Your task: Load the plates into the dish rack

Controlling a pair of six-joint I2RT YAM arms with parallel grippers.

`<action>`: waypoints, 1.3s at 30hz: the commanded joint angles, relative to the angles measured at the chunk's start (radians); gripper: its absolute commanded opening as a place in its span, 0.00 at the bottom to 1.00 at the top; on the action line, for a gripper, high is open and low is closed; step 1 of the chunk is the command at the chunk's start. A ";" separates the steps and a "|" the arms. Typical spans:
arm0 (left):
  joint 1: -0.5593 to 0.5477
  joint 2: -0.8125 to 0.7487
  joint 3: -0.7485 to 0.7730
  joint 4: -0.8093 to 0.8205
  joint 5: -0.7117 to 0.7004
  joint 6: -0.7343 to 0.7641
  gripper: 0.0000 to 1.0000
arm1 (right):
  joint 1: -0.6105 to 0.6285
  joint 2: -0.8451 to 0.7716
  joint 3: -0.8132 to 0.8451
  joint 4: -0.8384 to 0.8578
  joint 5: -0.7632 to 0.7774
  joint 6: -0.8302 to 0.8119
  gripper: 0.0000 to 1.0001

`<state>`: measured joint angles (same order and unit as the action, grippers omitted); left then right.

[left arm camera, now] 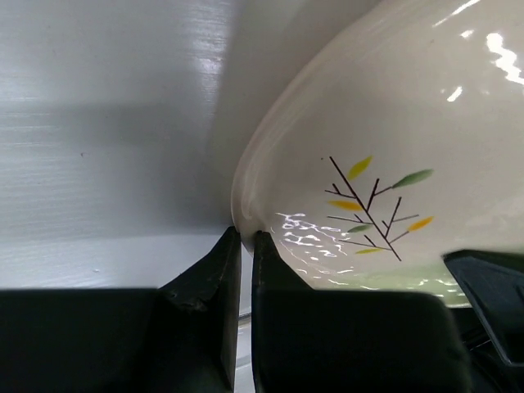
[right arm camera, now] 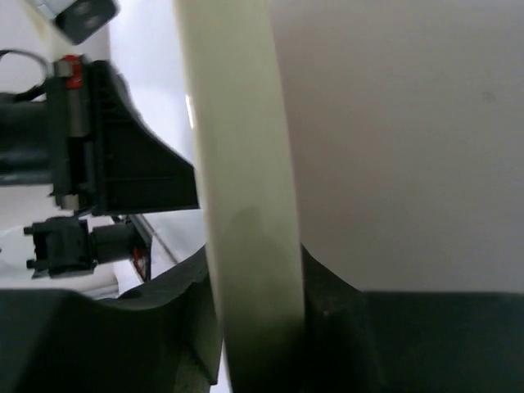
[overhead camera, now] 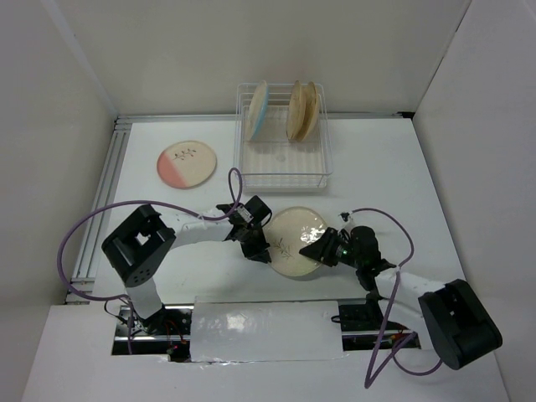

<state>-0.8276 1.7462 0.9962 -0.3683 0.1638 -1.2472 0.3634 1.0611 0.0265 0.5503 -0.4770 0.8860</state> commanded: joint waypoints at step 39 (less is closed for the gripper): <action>0.369 -0.511 0.167 -0.378 -0.195 0.528 0.99 | 0.025 -0.064 1.030 -0.754 0.041 -0.390 0.00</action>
<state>-0.5285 1.2514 1.1294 -0.6712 -0.0589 -0.8574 0.3820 0.9585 0.8944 -0.2520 -0.4931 0.5552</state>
